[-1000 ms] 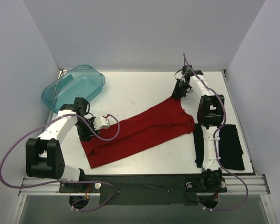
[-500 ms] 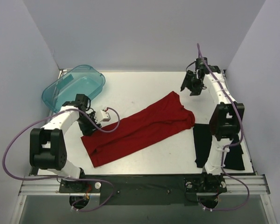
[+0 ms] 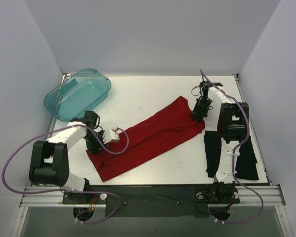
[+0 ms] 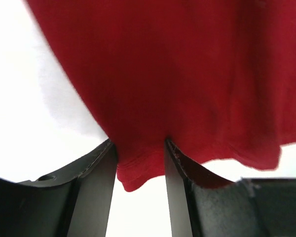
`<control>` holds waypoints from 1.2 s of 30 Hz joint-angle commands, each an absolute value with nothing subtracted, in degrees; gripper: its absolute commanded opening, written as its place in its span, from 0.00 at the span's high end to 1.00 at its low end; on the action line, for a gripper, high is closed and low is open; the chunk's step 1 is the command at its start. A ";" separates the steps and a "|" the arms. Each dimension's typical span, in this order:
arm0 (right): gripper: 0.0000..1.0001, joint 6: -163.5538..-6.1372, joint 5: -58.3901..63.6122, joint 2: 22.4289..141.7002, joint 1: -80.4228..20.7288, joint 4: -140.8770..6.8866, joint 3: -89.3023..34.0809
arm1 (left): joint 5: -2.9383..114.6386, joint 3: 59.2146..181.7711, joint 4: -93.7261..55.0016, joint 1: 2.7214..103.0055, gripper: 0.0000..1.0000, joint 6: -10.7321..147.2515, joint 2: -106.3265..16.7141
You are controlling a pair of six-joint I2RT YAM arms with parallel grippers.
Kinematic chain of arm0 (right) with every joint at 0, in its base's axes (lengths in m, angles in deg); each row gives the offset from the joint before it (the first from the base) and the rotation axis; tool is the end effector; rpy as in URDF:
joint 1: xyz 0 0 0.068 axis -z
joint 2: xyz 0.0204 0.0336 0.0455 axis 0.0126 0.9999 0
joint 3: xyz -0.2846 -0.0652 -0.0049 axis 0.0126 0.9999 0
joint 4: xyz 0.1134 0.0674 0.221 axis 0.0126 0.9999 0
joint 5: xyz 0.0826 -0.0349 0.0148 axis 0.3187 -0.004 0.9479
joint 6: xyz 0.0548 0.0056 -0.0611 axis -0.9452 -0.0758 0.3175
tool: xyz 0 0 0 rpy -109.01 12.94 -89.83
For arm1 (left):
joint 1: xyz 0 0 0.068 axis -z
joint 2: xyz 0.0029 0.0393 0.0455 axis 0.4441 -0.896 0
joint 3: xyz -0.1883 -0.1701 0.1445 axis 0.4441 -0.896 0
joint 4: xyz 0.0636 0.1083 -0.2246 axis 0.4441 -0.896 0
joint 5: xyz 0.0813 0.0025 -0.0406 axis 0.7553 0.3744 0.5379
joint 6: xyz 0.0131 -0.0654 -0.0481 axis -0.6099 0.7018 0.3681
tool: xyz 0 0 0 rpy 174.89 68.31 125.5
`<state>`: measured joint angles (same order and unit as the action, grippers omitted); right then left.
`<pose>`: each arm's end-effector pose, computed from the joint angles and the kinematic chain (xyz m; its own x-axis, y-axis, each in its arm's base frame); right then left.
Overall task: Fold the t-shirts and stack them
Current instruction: Rotate the tshirt 90 degrees
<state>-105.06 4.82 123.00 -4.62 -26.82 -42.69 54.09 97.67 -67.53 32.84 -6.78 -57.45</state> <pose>0.4498 0.0430 0.1429 -0.8999 0.3875 -0.2001 0.3250 0.9018 0.2848 0.2459 -0.0404 0.1496 -0.3287 0.9239 -0.1957 0.9419 0.3359 0.0041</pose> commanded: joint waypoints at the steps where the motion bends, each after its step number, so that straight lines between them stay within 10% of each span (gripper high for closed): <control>1: 1.00 -104.58 8.41 131.48 -4.76 -23.21 -55.98 | 48.39 92.89 -77.43 37.95 0.48 -11.08 -47.21; 8: 1.00 -107.64 20.69 152.93 -3.89 -25.90 -95.98 | 40.13 92.25 -76.05 50.52 0.36 -2.77 -37.78; 11: 0.67 -114.13 25.72 150.51 -2.74 -35.40 -92.18 | 36.87 96.39 -79.03 51.94 0.28 2.44 -37.78; 17: 0.50 -111.53 17.41 131.63 -0.98 -43.33 -73.90 | 41.08 94.30 -79.13 51.41 0.25 2.19 -32.43; 26: 0.49 -114.58 10.07 122.96 -0.98 -44.30 -50.77 | 39.07 89.28 -67.18 47.02 0.23 5.70 -32.94; 33: 0.53 -121.09 17.47 136.50 -0.90 -43.16 -60.93 | 37.31 86.56 -65.06 46.75 0.24 6.85 -31.81; 36: 0.71 -123.46 21.76 143.51 -0.90 -43.51 -69.11 | 36.43 83.93 -64.89 46.84 0.24 4.31 -28.74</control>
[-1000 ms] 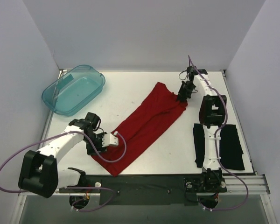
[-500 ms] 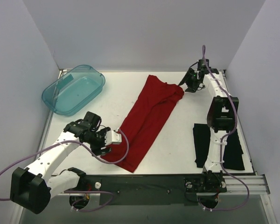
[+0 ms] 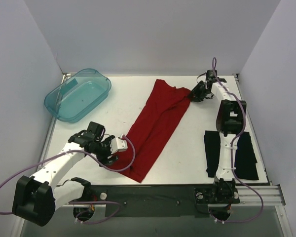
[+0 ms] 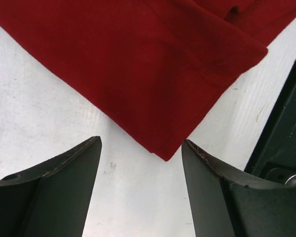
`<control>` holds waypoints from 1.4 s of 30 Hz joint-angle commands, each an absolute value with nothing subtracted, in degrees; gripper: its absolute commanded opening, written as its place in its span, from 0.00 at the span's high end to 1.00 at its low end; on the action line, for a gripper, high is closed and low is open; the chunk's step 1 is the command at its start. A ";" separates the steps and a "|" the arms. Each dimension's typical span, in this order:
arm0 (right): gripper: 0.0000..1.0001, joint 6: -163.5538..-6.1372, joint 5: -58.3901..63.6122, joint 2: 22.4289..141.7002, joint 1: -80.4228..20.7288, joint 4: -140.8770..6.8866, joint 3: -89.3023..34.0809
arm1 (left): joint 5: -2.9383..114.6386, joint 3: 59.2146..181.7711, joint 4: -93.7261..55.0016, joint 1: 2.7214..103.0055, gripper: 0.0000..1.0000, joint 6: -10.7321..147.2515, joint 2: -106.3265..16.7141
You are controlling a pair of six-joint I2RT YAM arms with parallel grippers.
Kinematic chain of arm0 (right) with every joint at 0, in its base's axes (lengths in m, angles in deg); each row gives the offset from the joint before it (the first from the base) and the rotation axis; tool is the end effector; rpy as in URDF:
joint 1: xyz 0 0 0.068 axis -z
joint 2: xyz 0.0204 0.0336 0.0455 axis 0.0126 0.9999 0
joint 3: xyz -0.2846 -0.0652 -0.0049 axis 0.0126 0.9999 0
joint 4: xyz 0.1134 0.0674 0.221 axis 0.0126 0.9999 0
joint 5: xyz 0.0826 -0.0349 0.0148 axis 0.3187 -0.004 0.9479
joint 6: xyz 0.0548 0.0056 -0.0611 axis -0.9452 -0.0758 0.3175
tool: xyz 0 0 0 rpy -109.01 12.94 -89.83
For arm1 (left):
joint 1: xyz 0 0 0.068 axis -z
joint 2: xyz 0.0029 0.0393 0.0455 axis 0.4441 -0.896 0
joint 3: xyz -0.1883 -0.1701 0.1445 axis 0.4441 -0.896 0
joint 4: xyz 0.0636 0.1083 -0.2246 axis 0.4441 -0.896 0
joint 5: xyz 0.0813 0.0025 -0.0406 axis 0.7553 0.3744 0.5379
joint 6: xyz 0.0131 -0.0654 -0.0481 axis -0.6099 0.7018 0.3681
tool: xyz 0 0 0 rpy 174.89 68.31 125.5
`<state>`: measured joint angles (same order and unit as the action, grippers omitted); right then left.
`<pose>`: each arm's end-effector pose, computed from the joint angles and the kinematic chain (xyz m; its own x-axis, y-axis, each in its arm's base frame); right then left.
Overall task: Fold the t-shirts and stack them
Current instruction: Rotate the tshirt 90 degrees
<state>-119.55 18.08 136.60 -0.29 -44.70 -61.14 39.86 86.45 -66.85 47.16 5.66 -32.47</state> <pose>0.5563 0.0240 0.1525 -0.7330 0.6152 -0.2903 0.3167 0.6863 0.6548 0.1597 -0.0920 0.1883 -0.2016 0.8348 -0.5124 0.9692 0.2454 0.0184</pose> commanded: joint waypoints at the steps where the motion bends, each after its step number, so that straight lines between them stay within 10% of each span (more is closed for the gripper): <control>1: 0.81 -124.86 22.56 145.28 -0.90 -43.94 -74.09 | 35.29 83.31 -64.62 46.84 0.24 3.69 -27.94; 2: 0.98 -125.66 23.87 148.08 -0.90 -44.47 -77.02 | 35.28 82.00 -64.01 46.84 0.24 2.99 -26.28; 8: 1.00 -141.38 26.62 157.95 1.21 -63.40 -93.47 | 29.76 77.59 -59.01 47.54 0.23 -1.14 -20.82; 13: 0.35 -139.22 25.29 152.98 1.13 -69.79 -91.56 | 29.66 77.59 -54.52 50.09 0.23 -1.32 -23.97; 17: 0.16 -127.27 19.43 137.10 2.00 -56.91 -75.67 | 28.78 78.56 -52.23 50.62 0.23 -4.30 -27.66; 30: 0.23 -117.04 14.21 88.64 -19.60 -31.99 -10.81 | 25.79 77.77 -48.36 52.64 0.22 -14.69 -32.51; 42: 0.37 -134.90 25.72 95.36 -37.37 -56.60 4.25 | 24.73 71.79 -44.59 53.35 0.23 -14.61 -27.41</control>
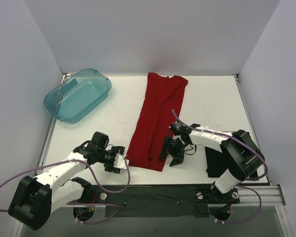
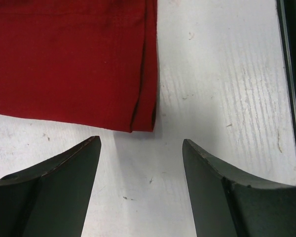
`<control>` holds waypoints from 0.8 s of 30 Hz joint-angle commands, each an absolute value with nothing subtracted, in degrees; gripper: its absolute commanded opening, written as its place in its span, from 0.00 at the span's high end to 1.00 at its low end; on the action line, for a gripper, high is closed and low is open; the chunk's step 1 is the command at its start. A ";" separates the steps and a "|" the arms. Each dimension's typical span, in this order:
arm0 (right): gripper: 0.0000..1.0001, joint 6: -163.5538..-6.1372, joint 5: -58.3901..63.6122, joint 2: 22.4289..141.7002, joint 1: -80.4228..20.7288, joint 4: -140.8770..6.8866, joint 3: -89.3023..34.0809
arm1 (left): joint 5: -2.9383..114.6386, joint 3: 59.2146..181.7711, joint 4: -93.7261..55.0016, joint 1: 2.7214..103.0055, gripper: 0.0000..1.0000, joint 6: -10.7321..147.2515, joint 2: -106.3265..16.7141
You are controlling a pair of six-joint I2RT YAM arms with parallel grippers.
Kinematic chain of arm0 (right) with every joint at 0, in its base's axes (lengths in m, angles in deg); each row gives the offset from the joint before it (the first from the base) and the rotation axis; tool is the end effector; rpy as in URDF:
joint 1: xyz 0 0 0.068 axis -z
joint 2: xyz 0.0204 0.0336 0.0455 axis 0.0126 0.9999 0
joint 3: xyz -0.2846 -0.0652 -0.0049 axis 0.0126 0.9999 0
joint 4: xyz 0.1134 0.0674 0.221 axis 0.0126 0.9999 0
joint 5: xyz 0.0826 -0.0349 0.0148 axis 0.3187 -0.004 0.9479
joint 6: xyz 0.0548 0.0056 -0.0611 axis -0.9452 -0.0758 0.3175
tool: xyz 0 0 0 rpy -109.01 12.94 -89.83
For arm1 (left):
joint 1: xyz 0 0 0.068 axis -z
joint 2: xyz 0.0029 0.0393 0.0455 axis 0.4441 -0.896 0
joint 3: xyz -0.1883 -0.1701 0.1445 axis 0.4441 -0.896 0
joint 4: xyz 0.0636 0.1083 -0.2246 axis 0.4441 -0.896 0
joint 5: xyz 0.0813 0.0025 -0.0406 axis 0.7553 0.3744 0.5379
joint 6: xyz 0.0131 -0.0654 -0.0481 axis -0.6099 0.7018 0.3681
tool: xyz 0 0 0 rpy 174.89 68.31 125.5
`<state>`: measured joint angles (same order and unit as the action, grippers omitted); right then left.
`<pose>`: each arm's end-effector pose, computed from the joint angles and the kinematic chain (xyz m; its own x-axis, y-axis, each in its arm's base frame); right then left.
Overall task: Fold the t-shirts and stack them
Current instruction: Rotate the tshirt 90 degrees
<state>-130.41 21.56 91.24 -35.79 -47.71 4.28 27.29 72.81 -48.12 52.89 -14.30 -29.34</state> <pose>0.2154 0.1904 0.1375 -0.9810 0.1768 0.0805 0.1909 0.8010 0.5675 0.1331 -0.1143 0.1524 0.3174 0.6874 -0.6532 0.9459 -0.1806 0.2696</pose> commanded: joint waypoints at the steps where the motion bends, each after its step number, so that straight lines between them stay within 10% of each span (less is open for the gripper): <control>1: 0.42 -134.90 26.17 96.07 -37.54 -56.60 4.25 | 25.00 71.36 -44.32 53.35 0.23 -14.34 -27.06; 6: 1.00 -135.25 28.98 96.35 -37.73 -58.20 6.97 | 25.18 72.14 -44.05 53.35 0.23 -10.22 -26.53; 18: 1.00 -120.31 26.53 80.70 -29.72 -40.62 19.46 | 23.23 76.80 -43.10 67.21 0.20 -1.85 -29.33; 24: 0.63 -119.60 23.09 73.68 -29.20 -34.46 19.55 | 24.99 81.18 -43.61 76.01 0.18 -7.30 -34.69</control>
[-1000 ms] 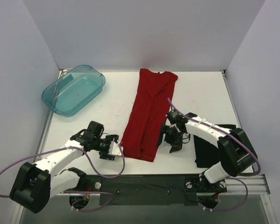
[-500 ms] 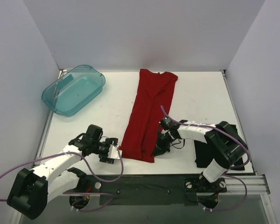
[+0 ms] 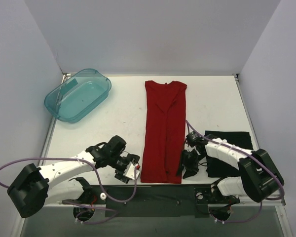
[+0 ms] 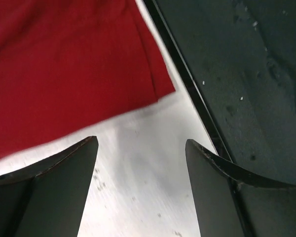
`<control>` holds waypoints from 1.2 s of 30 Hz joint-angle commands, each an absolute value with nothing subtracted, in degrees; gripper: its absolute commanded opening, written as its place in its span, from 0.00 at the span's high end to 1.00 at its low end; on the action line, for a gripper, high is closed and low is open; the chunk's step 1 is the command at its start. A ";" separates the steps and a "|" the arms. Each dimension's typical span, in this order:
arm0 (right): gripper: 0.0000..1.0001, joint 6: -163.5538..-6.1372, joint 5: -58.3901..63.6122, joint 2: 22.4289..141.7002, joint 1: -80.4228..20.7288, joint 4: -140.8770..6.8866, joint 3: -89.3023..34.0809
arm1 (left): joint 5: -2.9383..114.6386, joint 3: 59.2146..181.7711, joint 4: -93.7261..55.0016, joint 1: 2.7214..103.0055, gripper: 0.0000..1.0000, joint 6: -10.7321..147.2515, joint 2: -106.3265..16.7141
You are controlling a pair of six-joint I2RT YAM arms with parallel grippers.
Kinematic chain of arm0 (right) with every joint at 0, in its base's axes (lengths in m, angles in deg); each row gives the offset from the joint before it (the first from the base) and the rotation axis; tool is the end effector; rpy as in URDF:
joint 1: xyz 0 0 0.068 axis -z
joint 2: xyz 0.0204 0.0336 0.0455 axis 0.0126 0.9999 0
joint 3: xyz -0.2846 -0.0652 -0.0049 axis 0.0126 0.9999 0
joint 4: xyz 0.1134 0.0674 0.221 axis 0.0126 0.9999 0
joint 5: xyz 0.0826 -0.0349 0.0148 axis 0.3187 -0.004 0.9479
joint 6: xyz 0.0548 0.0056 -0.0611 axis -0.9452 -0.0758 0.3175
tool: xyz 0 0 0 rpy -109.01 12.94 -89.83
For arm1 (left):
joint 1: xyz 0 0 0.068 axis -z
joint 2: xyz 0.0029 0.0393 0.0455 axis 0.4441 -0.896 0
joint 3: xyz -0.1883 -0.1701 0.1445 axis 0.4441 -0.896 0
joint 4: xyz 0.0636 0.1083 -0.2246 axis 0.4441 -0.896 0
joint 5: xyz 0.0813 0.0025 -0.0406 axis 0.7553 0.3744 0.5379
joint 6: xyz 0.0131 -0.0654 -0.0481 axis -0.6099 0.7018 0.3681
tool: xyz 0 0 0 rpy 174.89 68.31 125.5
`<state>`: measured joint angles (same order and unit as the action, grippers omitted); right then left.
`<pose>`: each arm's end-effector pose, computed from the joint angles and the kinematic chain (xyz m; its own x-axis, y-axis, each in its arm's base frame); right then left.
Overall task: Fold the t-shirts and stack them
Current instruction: Rotate the tshirt 90 degrees
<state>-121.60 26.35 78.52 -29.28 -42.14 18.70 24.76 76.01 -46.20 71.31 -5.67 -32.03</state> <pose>0.1594 0.1293 0.1215 -0.9806 0.1362 0.1407 0.1921 0.8088 0.5558 0.1000 -0.1639 0.1653 0.4011 0.5675 -0.7191 0.8998 -0.3911 0.1932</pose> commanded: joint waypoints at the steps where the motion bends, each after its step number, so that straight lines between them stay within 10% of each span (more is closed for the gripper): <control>1: 0.63 -120.21 23.01 72.97 -29.54 -33.59 18.85 | 26.31 81.63 -45.09 78.89 0.18 -9.83 -35.31; 6: 0.69 -118.73 13.35 67.79 -37.97 -28.30 4.64 | 31.59 80.14 -43.10 82.70 0.18 -13.19 -39.00; 10: 1.00 -118.37 12.63 71.80 -37.99 -38.37 -1.71 | 33.61 80.14 -37.64 83.75 0.24 -13.37 -41.20; 21: 1.00 -116.17 18.53 98.01 -34.92 -49.75 -7.54 | 35.90 77.42 -35.27 87.18 0.30 -13.29 -42.96; 36: 0.93 -117.50 19.60 86.77 -30.78 -45.64 -2.51 | 33.26 76.36 -29.21 89.29 0.33 -12.58 -45.95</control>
<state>-118.56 21.08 92.49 -30.48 -53.72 1.00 34.44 77.67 -29.78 88.91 -12.44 -44.56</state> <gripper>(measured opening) 0.001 0.663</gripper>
